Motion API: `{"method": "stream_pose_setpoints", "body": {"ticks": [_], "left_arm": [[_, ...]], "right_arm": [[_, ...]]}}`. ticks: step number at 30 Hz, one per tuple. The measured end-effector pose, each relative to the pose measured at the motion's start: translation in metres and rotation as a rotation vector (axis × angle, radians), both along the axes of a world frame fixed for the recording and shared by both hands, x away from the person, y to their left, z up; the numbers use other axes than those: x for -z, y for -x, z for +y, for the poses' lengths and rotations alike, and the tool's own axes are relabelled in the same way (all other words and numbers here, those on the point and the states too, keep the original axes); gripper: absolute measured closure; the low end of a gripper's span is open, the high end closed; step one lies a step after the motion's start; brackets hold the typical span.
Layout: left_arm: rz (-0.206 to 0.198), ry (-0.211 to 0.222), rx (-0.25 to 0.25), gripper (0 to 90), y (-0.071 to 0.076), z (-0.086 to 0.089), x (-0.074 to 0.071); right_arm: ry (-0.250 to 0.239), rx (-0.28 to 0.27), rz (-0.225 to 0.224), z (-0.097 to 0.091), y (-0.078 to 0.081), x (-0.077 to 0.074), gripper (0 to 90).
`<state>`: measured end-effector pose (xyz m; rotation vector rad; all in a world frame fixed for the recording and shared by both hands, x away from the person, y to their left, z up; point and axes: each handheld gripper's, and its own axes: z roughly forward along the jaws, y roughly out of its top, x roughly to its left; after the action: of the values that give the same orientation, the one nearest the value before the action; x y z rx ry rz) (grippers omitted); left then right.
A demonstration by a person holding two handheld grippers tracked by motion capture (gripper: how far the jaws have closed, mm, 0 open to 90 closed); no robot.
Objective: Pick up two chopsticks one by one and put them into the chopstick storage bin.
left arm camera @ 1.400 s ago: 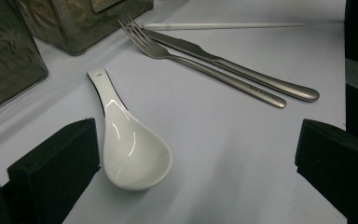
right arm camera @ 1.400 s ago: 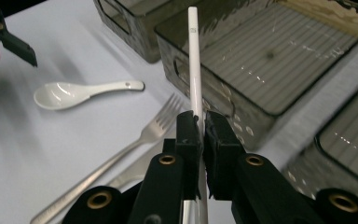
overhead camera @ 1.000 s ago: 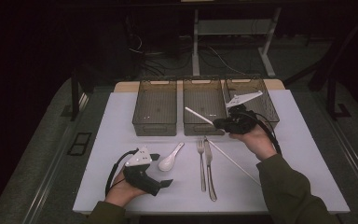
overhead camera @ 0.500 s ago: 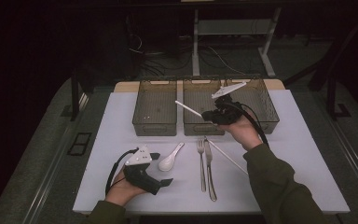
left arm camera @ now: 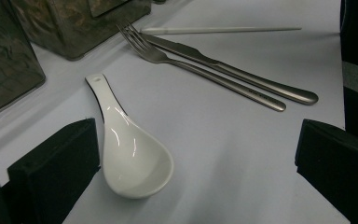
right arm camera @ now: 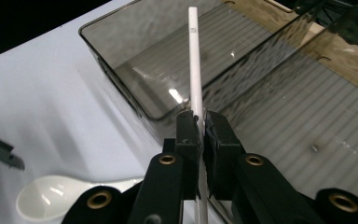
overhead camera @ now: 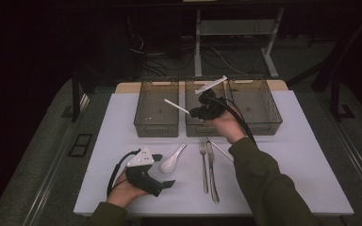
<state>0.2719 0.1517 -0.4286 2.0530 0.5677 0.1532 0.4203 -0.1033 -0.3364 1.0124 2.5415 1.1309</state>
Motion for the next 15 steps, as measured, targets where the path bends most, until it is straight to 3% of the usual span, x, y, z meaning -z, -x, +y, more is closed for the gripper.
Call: {"method": "stream_pose_setpoints", "body": {"ticks": [15], "left_arm": [[-0.015,0.005,0.014,0.0,0.000,0.000,-0.001]], "right_arm": [[0.057,0.012,0.024,0.052,-0.031,0.015,84.6]]}}
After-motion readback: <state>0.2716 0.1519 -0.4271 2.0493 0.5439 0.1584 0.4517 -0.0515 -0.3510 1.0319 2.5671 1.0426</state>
